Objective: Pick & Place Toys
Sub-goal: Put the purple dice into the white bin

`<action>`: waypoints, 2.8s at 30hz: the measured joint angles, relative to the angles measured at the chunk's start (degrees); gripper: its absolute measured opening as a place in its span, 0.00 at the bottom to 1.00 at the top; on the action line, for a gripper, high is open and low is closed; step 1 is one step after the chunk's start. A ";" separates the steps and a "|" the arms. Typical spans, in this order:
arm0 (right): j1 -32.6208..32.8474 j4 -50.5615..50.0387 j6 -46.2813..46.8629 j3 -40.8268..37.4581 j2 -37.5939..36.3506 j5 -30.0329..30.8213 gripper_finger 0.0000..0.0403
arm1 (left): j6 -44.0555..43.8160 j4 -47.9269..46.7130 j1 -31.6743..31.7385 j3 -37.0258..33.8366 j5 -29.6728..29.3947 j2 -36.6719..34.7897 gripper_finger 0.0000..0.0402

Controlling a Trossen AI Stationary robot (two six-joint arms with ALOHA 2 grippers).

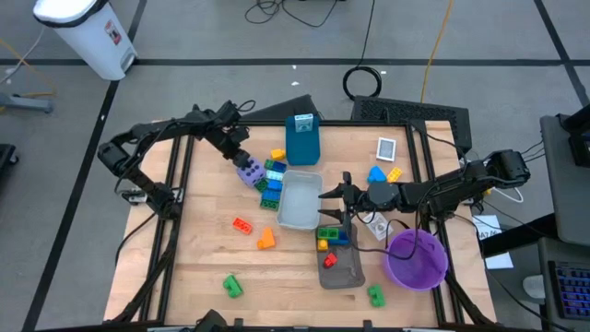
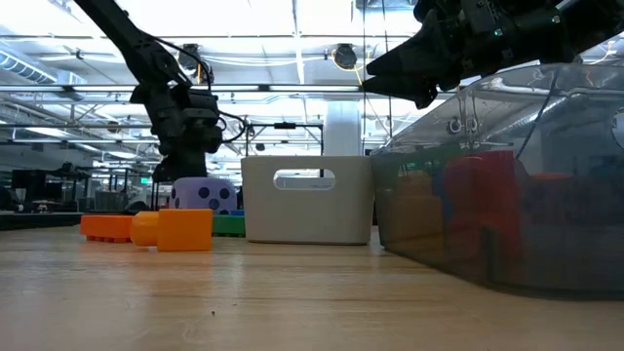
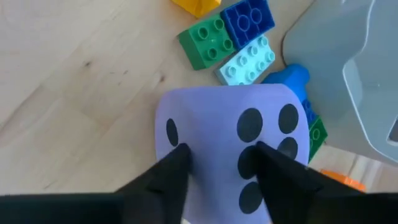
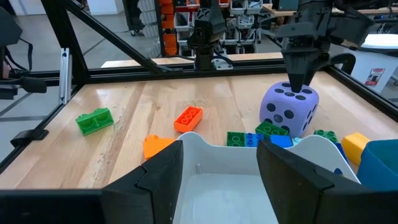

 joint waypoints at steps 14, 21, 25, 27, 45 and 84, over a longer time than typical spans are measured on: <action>0.00 0.03 -0.01 0.00 0.00 0.00 0.49 | 2.18 -1.57 -0.24 1.41 0.93 0.22 0.28; 0.00 0.03 0.00 0.00 0.00 0.02 0.49 | 3.69 -6.97 -0.92 7.32 -2.77 -1.72 0.21; 0.00 0.04 -0.01 0.00 0.00 0.02 0.49 | 3.92 -9.56 -1.87 9.96 -4.71 -4.07 0.20; 0.00 0.04 -0.02 0.00 0.00 0.02 0.49 | 3.41 -10.12 -2.67 10.50 -4.30 -5.13 0.20; -0.13 0.91 -1.73 -0.02 0.00 0.19 0.49 | -7.08 -4.11 -24.51 14.97 -2.46 -11.53 0.19; -0.79 4.38 -1.95 -0.02 0.02 0.07 0.49 | -0.78 7.68 -32.11 24.06 10.54 -5.84 0.22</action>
